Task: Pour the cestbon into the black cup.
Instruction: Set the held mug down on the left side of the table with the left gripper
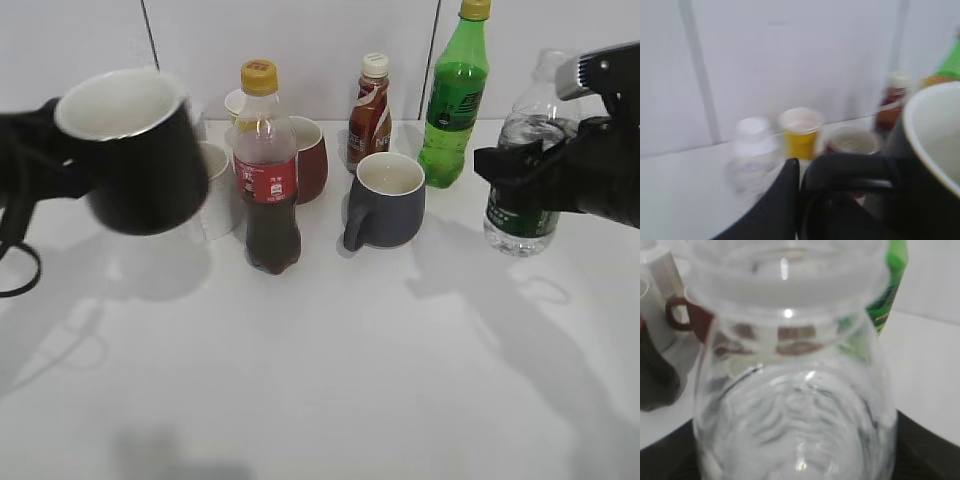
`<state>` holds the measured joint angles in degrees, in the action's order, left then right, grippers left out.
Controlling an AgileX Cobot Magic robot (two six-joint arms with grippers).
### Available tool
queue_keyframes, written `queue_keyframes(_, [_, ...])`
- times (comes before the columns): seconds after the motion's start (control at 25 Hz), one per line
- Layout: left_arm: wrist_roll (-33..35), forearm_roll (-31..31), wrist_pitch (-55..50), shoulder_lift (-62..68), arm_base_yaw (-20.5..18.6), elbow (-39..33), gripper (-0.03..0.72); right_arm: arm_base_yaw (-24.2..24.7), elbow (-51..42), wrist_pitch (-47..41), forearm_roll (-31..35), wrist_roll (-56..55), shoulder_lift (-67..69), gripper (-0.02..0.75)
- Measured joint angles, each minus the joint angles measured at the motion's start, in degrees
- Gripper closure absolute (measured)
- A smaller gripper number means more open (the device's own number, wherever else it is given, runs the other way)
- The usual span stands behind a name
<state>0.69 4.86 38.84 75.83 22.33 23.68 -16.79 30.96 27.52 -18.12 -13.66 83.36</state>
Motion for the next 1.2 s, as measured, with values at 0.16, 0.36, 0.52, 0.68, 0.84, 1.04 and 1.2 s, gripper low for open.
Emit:
queue_keyframes(0.16, [0.0,1.2,3.0,3.7,-5.8,-2.0,0.641,0.8,-0.1,5.6,2.1,3.9,2.9,0.237])
queue_keyframes(0.36, [0.0,2.7,8.7,11.4,-11.6,-2.2,0.641,0.8,-0.1,13.7,8.7,8.7,10.0,0.237])
queue_keyframes(0.52, [0.0,2.9,12.2,18.4,-13.4,-2.2,0.641,0.8,-0.1,20.5,9.5,9.2,15.4,0.237])
queue_keyframes(0.68, [0.0,1.5,17.5,25.7,-13.5,-2.2,0.641,0.8,-0.2,22.3,12.3,9.3,18.6,0.237])
queue_keyframes(0.84, [-1.5,0.0,24.2,32.7,-13.5,-2.2,0.641,0.8,-0.8,22.7,13.3,9.4,20.6,0.237])
queue_keyframes(1.04, [-2.2,-2.0,26.8,37.9,-13.5,-2.1,0.641,0.8,-2.7,28.0,13.9,9.6,22.6,0.237])
queue_keyframes(1.2, [-2.7,-2.6,28.7,39.1,-13.5,-2.1,0.641,0.8,-4.8,33.1,15.2,9.6,26.0,0.237])
